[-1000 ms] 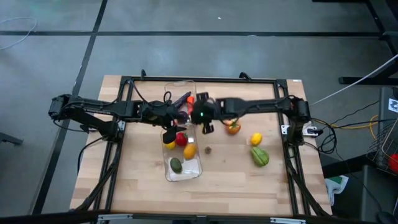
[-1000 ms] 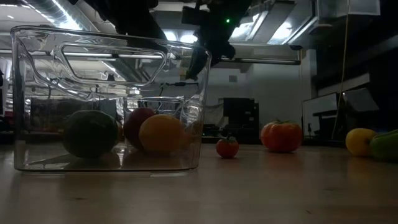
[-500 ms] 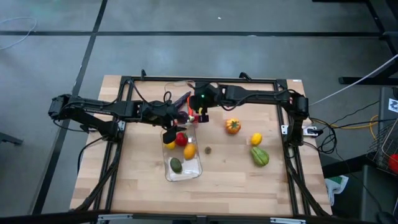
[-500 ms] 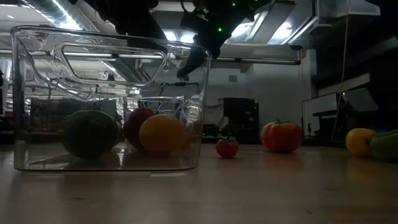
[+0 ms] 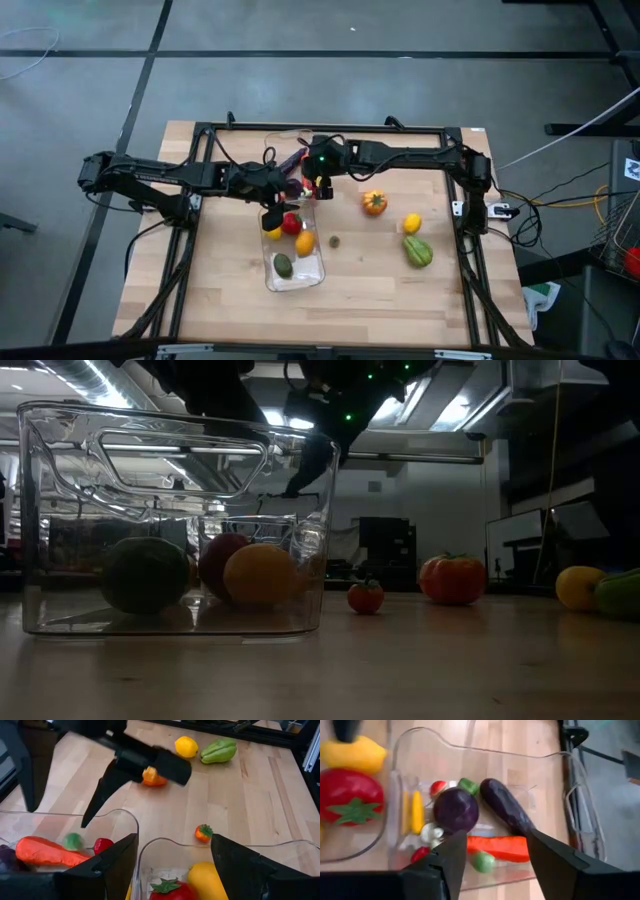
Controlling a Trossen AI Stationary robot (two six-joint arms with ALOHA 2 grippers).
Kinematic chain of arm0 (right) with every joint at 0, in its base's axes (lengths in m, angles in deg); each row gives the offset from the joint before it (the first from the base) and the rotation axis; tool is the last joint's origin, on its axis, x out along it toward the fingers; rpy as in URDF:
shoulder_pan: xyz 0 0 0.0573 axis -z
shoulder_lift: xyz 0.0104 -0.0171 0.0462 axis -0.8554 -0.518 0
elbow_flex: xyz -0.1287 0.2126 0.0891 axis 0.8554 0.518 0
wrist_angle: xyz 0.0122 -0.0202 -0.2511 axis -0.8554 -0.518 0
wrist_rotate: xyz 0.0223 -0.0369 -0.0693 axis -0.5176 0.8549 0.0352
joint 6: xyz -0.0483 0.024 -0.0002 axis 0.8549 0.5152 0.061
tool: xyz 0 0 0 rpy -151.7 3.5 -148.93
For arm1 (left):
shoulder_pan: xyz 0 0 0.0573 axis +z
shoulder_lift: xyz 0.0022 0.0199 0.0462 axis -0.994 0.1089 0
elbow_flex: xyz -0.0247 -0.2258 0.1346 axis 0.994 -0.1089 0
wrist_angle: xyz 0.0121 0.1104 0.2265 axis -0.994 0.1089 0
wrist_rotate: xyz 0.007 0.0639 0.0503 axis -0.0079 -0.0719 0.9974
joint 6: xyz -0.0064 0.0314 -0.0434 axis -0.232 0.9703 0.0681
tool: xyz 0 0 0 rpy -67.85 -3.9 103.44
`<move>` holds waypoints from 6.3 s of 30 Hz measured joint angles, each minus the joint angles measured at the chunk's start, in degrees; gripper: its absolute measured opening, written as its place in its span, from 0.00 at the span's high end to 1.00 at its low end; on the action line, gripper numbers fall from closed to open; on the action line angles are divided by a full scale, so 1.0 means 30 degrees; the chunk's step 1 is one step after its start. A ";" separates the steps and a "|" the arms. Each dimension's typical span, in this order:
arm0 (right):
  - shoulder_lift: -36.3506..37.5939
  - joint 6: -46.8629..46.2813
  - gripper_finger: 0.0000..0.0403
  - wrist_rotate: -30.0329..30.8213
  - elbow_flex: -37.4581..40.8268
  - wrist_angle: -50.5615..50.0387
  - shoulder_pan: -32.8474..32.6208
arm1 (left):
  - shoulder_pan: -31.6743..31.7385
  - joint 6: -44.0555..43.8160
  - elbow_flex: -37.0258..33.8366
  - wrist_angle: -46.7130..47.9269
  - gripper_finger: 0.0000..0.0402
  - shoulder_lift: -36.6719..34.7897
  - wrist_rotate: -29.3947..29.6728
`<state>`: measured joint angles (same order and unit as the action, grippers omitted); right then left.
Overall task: Sort produce into baskets
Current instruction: Put the green chayote into the top transparent bin
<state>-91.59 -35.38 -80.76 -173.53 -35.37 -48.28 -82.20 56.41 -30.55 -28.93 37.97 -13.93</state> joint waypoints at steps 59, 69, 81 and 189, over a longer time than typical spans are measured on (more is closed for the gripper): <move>0.4903 -2.8939 0.35 -0.2828 0.7383 -1.7527 -0.8746 | -0.0004 -0.1530 0.0007 0.0348 0.38 -0.0006 -0.0001; 0.4903 -2.8577 0.07 -0.4412 1.0378 -1.4743 -0.8910 | -0.0007 -0.1524 0.0007 0.0604 0.38 -0.0006 -0.0001; 0.4903 -2.7953 0.04 -0.4438 1.3488 -1.1348 -0.8903 | 0.0000 -0.1523 0.0007 0.0825 0.38 -0.0006 -0.0001; 0.4895 -1.0088 0.45 0.4742 0.4512 0.1469 -0.5959 | -0.0007 -0.2492 0.0007 0.1135 0.38 -0.0006 -0.0001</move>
<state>-76.90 -65.64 -66.53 -159.99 -30.97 -66.16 -82.23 48.93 -30.53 -25.52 37.95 -13.94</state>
